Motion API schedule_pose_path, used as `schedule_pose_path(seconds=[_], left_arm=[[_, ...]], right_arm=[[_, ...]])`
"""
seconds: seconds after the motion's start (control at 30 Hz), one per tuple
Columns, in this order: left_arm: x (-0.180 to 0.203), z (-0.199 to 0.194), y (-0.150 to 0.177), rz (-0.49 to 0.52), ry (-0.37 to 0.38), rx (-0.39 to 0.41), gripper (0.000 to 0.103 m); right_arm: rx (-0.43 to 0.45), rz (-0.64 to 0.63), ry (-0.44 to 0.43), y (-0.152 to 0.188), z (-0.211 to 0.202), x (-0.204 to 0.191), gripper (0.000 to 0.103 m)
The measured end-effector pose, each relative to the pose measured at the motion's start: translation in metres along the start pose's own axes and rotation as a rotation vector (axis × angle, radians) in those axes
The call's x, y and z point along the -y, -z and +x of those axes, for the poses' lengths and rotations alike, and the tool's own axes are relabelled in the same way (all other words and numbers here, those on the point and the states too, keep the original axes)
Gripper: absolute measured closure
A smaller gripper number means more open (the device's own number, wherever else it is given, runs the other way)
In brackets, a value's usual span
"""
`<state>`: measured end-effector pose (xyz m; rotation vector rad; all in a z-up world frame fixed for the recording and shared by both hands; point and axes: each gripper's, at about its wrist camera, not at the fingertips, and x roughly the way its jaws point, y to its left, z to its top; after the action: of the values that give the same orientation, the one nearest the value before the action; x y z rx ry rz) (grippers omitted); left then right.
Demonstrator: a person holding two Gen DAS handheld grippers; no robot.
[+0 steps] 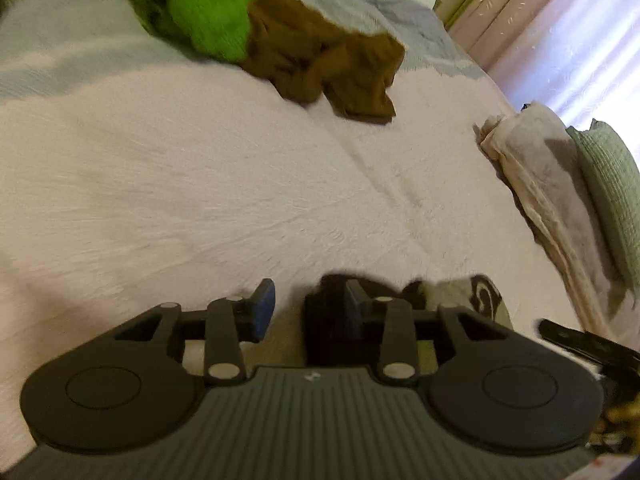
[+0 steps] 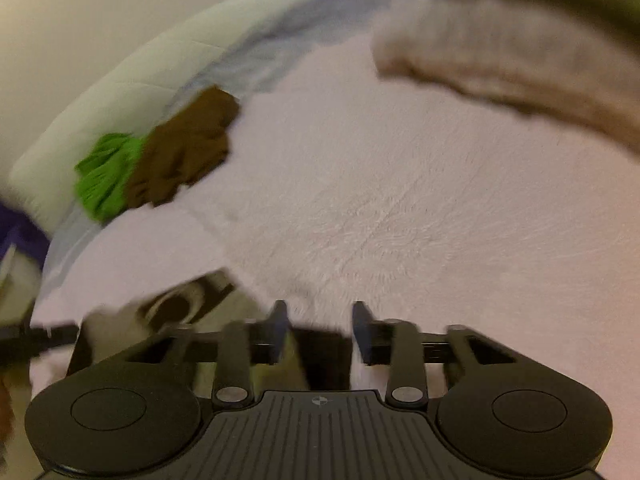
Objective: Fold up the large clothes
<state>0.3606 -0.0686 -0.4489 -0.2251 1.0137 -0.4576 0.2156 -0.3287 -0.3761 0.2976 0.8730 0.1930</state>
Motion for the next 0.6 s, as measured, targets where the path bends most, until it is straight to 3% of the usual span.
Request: schedule_pose_path(seconds=[0.17, 0.27, 0.3, 0.37, 0.47, 0.6], left_arm=[[0.022, -0.055, 0.053, 0.097, 0.047, 0.011, 0.073], [0.036, -0.046, 0.084, 0.182, 0.023, -0.041, 0.072], [0.038, -0.039, 0.092, 0.217, -0.009, -0.051, 0.068], [0.035, -0.025, 0.096, 0.241, -0.083, -0.079, 0.064], [0.021, -0.033, 0.083, 0.141, -0.091, -0.112, 0.063], [0.033, -0.059, 0.077, 0.194, -0.211, -0.190, 0.057]], right_arm=[[-0.033, -0.249, -0.058, 0.048, -0.040, -0.051, 0.068], [-0.114, -0.320, 0.010, 0.069, -0.011, -0.061, 0.068], [-0.133, -0.330, 0.048, 0.074, -0.001, -0.054, 0.068], [-0.169, -0.303, 0.141, 0.076, 0.008, -0.039, 0.068], [-0.169, -0.155, 0.109, 0.064, -0.007, -0.016, 0.068], [-0.197, -0.095, 0.099, 0.055, -0.032, -0.032, 0.064]])
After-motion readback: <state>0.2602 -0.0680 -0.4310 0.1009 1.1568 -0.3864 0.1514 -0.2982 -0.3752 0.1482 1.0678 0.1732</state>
